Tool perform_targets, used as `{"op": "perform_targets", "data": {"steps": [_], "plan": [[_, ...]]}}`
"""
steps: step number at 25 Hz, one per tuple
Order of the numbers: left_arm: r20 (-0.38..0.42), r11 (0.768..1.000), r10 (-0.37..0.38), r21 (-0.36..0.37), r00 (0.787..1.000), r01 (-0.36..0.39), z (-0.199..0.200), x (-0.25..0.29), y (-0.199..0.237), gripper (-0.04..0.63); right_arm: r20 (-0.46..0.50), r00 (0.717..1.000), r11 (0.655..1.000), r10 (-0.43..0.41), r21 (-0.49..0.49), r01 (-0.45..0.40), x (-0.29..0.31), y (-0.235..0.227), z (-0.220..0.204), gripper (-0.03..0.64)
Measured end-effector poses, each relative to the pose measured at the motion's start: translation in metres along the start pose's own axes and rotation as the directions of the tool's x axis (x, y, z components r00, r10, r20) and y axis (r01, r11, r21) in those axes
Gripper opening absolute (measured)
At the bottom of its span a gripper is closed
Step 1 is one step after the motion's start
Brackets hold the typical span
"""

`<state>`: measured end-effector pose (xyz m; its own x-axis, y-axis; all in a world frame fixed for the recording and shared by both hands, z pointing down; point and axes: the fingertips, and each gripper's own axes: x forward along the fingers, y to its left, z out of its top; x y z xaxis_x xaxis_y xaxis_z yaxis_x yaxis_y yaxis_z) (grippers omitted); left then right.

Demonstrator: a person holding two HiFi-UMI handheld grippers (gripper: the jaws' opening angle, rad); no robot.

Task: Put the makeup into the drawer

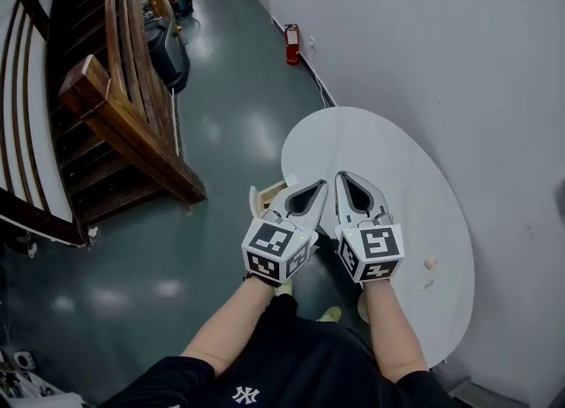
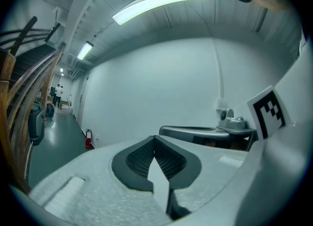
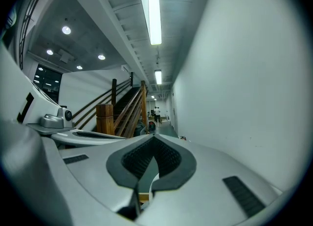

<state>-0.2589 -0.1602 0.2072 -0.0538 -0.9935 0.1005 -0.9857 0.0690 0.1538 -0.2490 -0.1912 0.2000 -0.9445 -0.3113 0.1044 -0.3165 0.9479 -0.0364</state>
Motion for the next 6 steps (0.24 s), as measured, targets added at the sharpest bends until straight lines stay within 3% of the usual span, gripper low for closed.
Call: {"op": "perform_targets", "data": {"steps": [6], "plan": [[0.012, 1.0, -0.013, 0.008, 1.0, 0.013, -0.0056, -0.0025, -0.0116, 0.011, 0.004, 1.0, 1.0, -0.003, 0.0, 0.003, -0.009, -0.0016, -0.0077, 0.014]]}}
